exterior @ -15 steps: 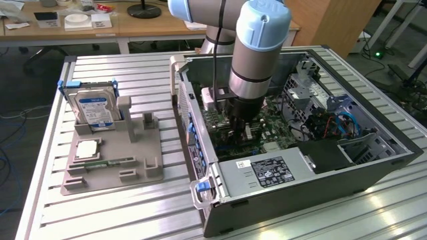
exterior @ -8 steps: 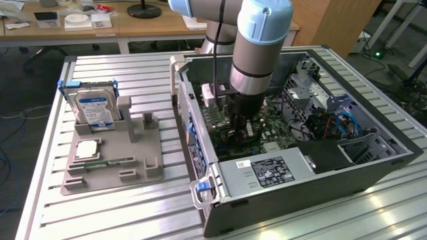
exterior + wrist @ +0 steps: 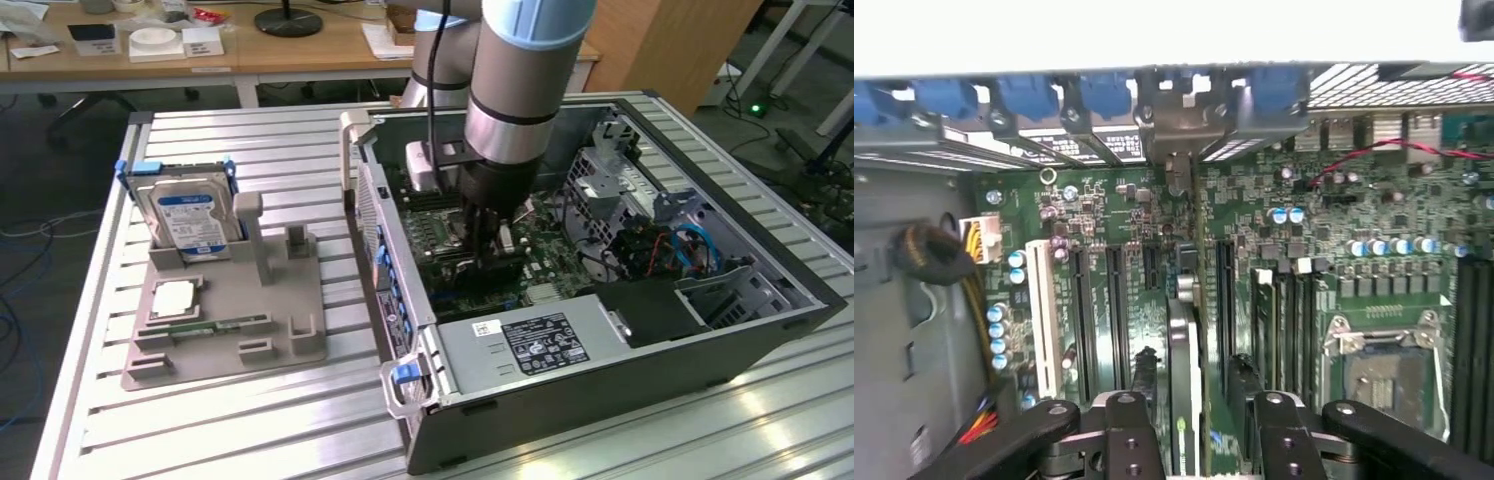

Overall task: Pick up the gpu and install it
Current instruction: 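Insert the gpu into the slot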

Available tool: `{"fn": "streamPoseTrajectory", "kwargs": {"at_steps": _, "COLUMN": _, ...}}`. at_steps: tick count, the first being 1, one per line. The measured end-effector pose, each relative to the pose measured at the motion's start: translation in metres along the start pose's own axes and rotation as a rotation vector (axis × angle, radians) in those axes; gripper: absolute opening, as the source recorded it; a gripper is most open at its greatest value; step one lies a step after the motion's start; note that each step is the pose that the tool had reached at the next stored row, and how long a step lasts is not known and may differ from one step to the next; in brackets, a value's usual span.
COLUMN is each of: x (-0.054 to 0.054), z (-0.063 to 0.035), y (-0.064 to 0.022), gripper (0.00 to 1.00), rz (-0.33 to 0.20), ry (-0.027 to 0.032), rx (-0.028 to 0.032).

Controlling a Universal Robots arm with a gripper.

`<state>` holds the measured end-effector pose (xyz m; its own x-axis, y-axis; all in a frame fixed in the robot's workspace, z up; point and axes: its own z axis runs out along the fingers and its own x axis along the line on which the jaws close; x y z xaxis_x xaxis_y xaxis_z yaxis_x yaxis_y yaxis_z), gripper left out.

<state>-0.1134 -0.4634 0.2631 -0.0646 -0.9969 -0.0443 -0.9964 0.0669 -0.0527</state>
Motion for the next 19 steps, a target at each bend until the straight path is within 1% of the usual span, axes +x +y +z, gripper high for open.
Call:
{"fn": "streamPoseTrajectory", "kwargs": {"at_steps": 2, "x": -0.0003, "z": -0.0055, "y": -0.0003, "gripper": 0.42, "rz": 0.0, "ry": 0.0001, "rx": 0.0007}}
{"fn": "streamPoseTrajectory", "kwargs": {"at_steps": 6, "x": -0.0003, "z": -0.0061, "y": -0.0003, "gripper": 0.4, "rz": 0.0, "ry": -0.0002, "rx": 0.001}}
{"fn": "streamPoseTrajectory", "kwargs": {"at_steps": 7, "x": -0.0003, "z": -0.0061, "y": -0.0003, "gripper": 0.34, "rz": 0.0, "ry": -0.0001, "rx": 0.0009}}
{"fn": "streamPoseTrajectory", "kwargs": {"at_steps": 8, "x": -0.0003, "z": -0.0061, "y": -0.0003, "gripper": 0.34, "rz": 0.0, "ry": -0.0001, "rx": 0.001}}
{"fn": "streamPoseTrajectory", "kwargs": {"at_steps": 10, "x": -0.0003, "z": -0.0062, "y": -0.0003, "gripper": 0.22, "rz": 0.0, "ry": 0.0, "rx": 0.0009}}
{"fn": "streamPoseTrajectory", "kwargs": {"at_steps": 11, "x": -0.0003, "z": -0.0062, "y": -0.0003, "gripper": 0.22, "rz": 0.0, "ry": -0.0001, "rx": 0.0009}}
{"fn": "streamPoseTrajectory", "kwargs": {"at_steps": 12, "x": -0.0003, "z": -0.0062, "y": -0.0003, "gripper": 0.16, "rz": 0.0, "ry": -0.0001, "rx": 0.001}}
{"fn": "streamPoseTrajectory", "kwargs": {"at_steps": 13, "x": -0.0003, "z": -0.0062, "y": -0.0003, "gripper": 0.16, "rz": 0.0, "ry": -0.0001, "rx": 0.0009}}
{"fn": "streamPoseTrajectory", "kwargs": {"at_steps": 14, "x": -0.0003, "z": -0.0062, "y": -0.0003, "gripper": 0.11, "rz": 0.0, "ry": -0.0001, "rx": 0.0009}}
{"fn": "streamPoseTrajectory", "kwargs": {"at_steps": 19, "x": -0.0003, "z": -0.0062, "y": -0.0003, "gripper": 0.11, "rz": 0.0, "ry": -0.0001, "rx": 0.0009}}
